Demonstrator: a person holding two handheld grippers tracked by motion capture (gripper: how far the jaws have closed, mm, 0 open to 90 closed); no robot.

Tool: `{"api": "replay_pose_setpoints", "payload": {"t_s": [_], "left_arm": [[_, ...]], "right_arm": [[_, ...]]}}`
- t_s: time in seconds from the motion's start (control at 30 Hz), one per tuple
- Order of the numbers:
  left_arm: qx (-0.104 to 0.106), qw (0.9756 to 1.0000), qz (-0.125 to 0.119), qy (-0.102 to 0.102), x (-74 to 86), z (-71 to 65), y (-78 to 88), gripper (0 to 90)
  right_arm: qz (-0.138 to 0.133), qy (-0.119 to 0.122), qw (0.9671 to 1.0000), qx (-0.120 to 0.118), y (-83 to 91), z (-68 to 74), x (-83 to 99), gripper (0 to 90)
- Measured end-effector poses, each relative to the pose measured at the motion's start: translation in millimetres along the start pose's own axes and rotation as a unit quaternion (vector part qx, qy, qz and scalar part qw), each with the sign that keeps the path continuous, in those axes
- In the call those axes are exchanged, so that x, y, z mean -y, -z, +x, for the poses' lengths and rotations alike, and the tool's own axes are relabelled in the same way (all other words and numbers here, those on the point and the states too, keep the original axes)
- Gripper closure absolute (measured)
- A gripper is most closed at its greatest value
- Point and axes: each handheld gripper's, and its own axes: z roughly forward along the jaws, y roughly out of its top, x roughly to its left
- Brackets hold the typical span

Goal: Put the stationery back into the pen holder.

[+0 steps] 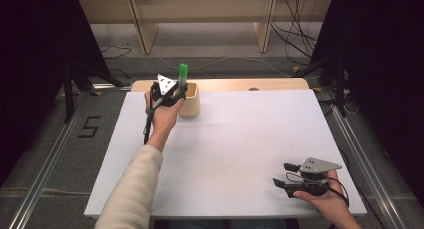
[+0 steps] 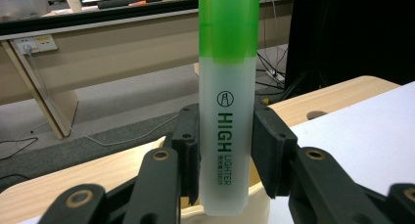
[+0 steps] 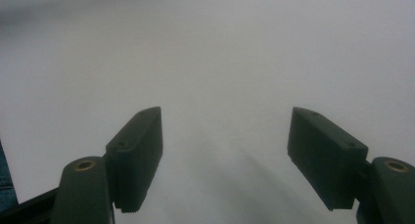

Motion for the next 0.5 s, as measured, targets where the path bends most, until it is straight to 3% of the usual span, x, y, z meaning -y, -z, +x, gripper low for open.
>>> {"api": "replay_pose_setpoints", "payload": {"t_s": [0.5], "left_arm": [[-0.007,1.0000,0.000,0.007,-0.5,3.9,-12.9,66.1]], "right_arm": [[-0.008,-0.009,0.9999,-0.006,-1.6,1.1,0.0,29.7]]}}
